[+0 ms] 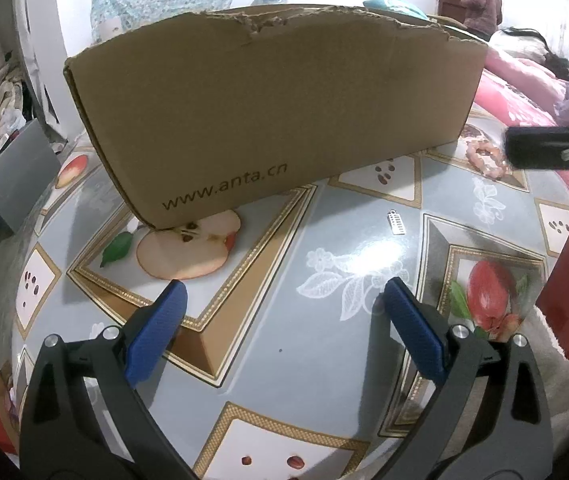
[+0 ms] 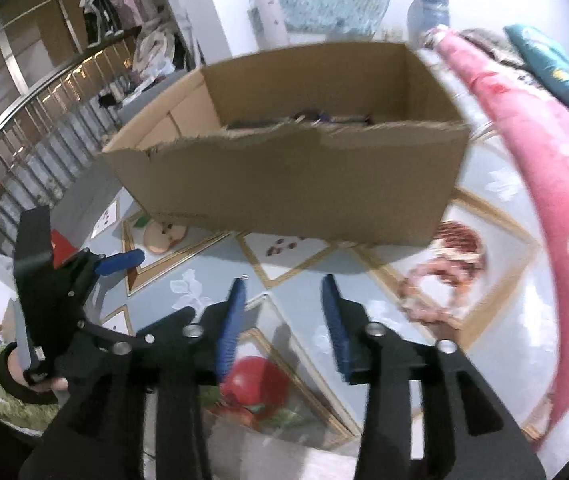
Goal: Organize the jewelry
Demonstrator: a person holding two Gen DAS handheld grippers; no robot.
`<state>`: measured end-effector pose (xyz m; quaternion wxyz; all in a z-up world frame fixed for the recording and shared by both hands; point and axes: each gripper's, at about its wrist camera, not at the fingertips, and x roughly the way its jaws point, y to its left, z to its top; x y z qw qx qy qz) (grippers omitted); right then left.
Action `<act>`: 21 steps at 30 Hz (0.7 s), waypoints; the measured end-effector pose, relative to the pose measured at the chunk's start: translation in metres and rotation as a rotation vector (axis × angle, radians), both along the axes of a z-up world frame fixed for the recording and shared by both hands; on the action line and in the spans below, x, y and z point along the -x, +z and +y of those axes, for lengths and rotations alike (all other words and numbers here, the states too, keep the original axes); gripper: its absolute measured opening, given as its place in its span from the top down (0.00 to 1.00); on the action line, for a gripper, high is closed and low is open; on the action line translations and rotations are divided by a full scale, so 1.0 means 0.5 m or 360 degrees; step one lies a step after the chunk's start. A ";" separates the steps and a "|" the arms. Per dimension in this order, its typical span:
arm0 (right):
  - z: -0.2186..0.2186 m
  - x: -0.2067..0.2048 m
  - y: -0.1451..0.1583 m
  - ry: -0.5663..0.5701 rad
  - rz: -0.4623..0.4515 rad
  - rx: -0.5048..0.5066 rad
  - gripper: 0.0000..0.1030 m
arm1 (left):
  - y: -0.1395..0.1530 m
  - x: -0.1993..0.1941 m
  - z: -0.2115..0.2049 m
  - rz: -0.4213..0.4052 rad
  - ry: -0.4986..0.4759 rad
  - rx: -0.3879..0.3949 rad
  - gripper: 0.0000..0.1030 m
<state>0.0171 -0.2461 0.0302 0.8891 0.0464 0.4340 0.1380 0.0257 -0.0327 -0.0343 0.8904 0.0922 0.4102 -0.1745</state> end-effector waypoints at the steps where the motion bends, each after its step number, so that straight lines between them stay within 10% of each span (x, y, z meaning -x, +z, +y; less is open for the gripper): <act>1: -0.008 0.006 0.006 -0.0012 -0.0019 0.0010 0.44 | 0.001 0.000 -0.001 0.0006 0.0009 -0.0002 0.08; 9: -0.074 0.051 0.042 -0.0169 -0.0105 0.0077 0.14 | 0.004 -0.001 -0.007 0.0044 0.0069 -0.0015 0.08; 21: -0.111 0.059 0.066 -0.0430 -0.0140 0.0399 0.06 | 0.005 -0.005 -0.009 0.0081 0.0116 -0.0033 0.08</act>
